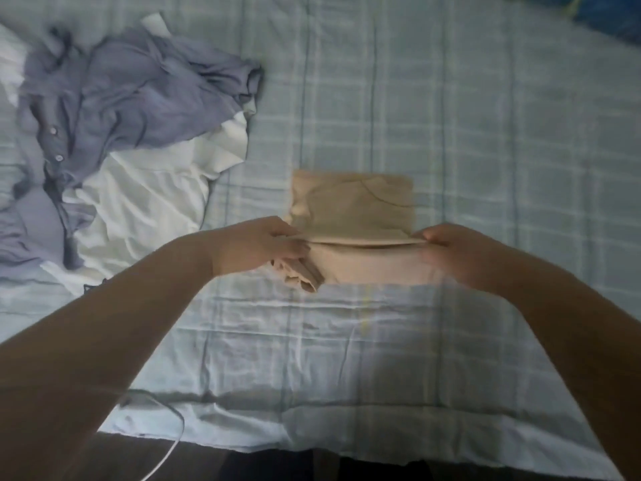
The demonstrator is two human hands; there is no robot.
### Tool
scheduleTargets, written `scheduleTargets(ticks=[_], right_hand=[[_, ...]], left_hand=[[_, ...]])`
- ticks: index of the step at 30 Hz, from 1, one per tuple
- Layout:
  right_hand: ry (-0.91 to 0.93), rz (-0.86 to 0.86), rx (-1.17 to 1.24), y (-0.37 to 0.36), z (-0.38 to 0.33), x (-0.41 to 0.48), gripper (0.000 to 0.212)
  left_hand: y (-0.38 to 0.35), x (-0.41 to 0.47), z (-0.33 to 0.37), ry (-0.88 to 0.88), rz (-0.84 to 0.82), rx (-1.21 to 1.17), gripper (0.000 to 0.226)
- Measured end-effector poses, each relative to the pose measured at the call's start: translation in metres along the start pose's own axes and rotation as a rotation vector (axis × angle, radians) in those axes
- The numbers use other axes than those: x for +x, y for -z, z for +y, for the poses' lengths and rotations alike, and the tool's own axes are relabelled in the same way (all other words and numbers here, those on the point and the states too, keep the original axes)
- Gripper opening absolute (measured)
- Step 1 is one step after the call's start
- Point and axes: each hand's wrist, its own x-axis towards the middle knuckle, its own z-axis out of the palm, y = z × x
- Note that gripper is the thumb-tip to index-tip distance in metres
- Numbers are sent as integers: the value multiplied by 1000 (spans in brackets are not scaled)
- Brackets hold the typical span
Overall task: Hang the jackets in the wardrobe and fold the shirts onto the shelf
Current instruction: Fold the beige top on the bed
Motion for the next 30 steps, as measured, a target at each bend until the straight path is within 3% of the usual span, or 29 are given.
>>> scheduleTargets(ticks=[4, 6, 8, 10, 12, 16, 18, 21, 22, 25, 30], right_hand=[[-202, 21, 506, 34, 1, 50, 12], [-258, 14, 796, 40, 5, 67, 14], [-286, -14, 976, 40, 11, 80, 16], [-311, 10, 1098, 35, 12, 90, 15], [-302, 84, 1264, 28, 12, 96, 23], [-187, 201, 1441, 9, 13, 94, 67], [-171, 292, 1309, -8, 10, 87, 63], [-208, 581, 596, -42, 14, 80, 49], [-226, 654, 468, -53, 17, 79, 43], [-255, 808, 380, -78, 24, 82, 37], [-254, 908, 332, -87, 22, 91, 28]], left_hand=[[30, 35, 3, 14, 11, -489, 18], [36, 51, -6, 26, 43, -759, 26], [36, 66, -18, 56, 110, -896, 51], [29, 75, -27, 87, 151, -864, 67], [19, 80, -34, 83, 257, -705, 54], [-7, 84, -45, 90, 573, -417, 62], [-19, 88, -44, 182, 733, -300, 48], [-33, 93, -43, 234, 835, -167, 33], [-38, 93, -45, 230, 847, -147, 28], [-51, 89, -52, 223, 927, -105, 21], [-70, 78, -59, 126, 1019, -204, 41]])
